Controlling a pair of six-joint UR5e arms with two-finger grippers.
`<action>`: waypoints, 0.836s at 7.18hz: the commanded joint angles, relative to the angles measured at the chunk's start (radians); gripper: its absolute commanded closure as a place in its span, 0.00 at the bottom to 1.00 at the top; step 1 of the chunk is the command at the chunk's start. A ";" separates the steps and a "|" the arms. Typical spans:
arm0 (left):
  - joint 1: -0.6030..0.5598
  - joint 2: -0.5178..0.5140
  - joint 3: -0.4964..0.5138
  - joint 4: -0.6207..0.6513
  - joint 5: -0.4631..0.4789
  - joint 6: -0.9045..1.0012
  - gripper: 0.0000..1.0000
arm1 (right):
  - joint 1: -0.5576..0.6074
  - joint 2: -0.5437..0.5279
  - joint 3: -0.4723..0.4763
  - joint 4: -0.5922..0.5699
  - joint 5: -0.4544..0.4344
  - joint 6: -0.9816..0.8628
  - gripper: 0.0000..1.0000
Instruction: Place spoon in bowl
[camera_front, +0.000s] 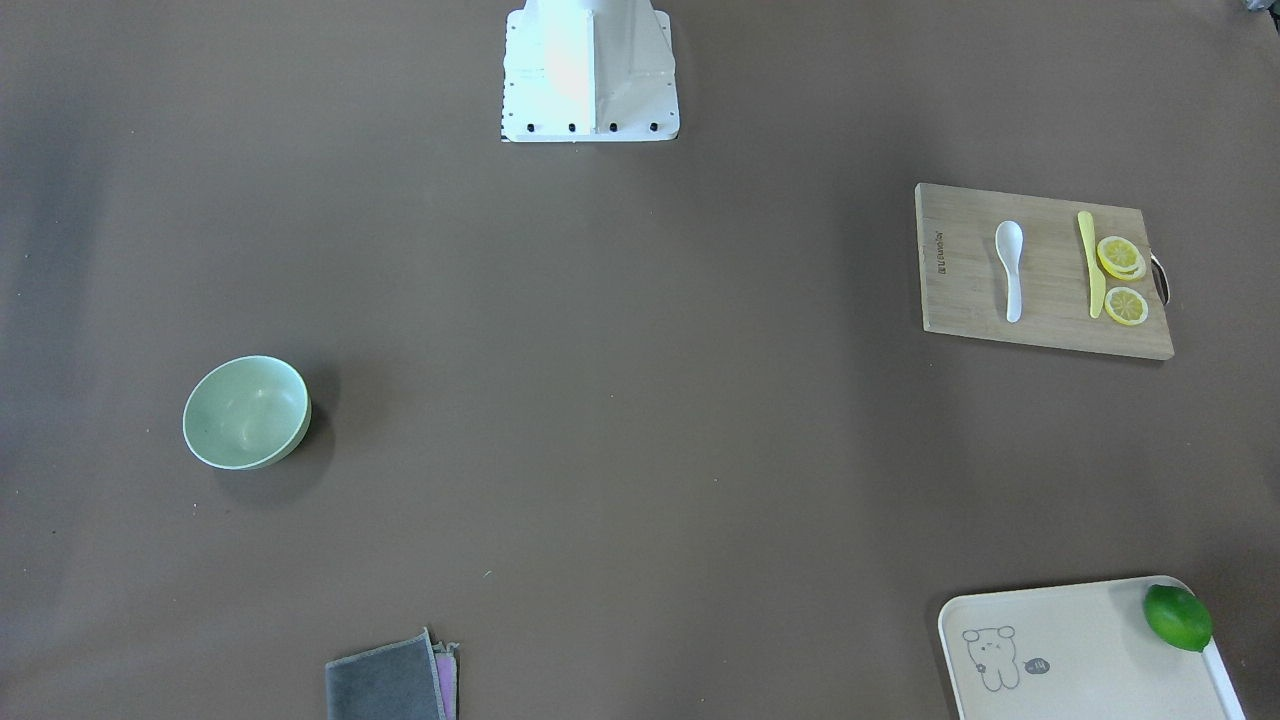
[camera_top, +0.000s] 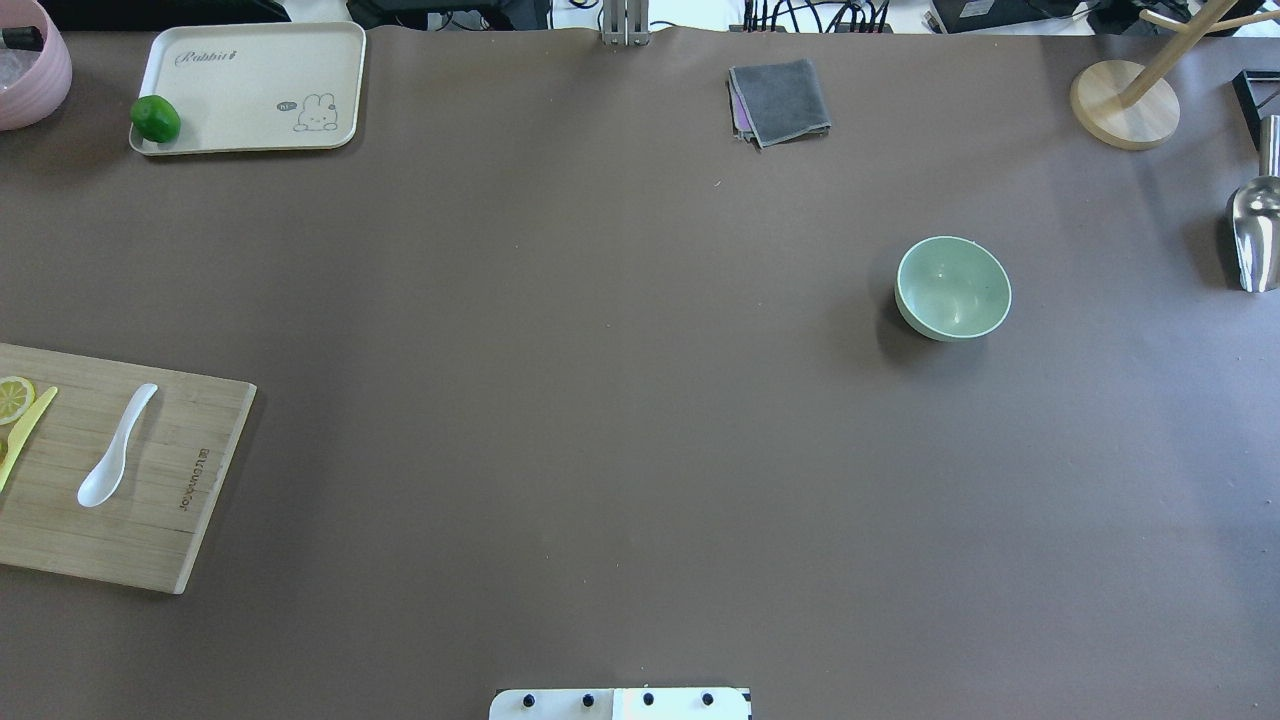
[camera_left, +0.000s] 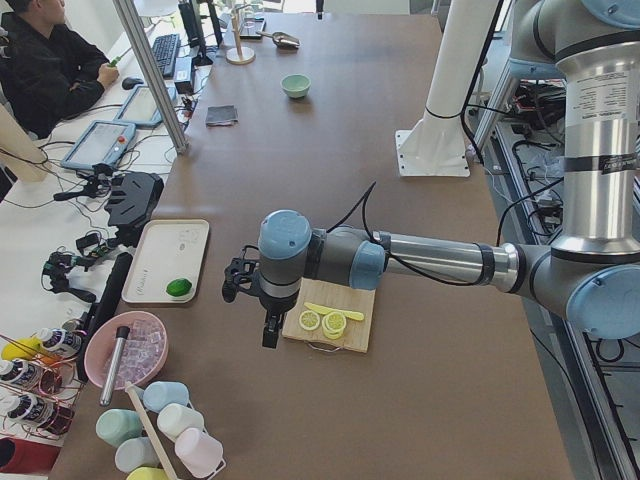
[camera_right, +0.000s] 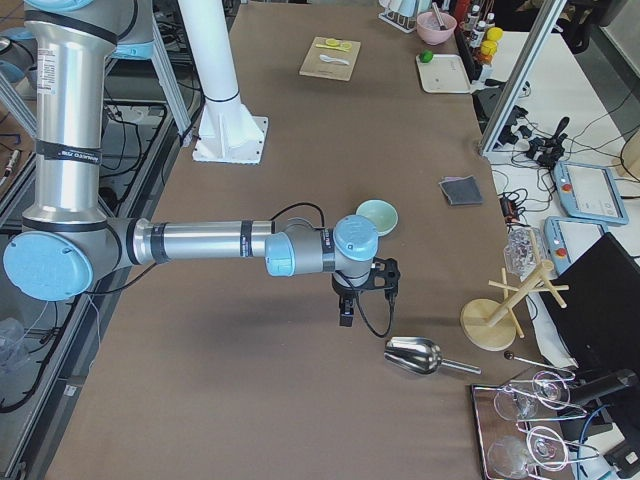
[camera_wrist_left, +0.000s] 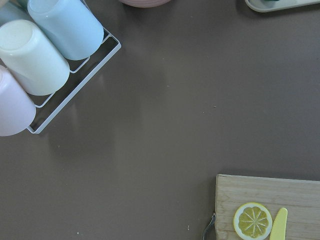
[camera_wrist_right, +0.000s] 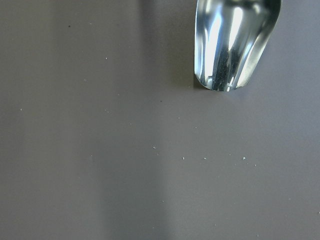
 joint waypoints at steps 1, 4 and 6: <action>0.000 0.001 0.000 0.000 0.000 0.000 0.02 | 0.000 0.006 -0.001 0.000 -0.001 -0.001 0.00; 0.000 0.002 0.000 0.000 0.001 0.000 0.02 | -0.002 0.007 -0.001 0.000 -0.001 0.001 0.00; -0.002 0.008 0.002 -0.005 -0.008 0.007 0.02 | 0.000 0.004 -0.001 0.000 -0.001 -0.001 0.00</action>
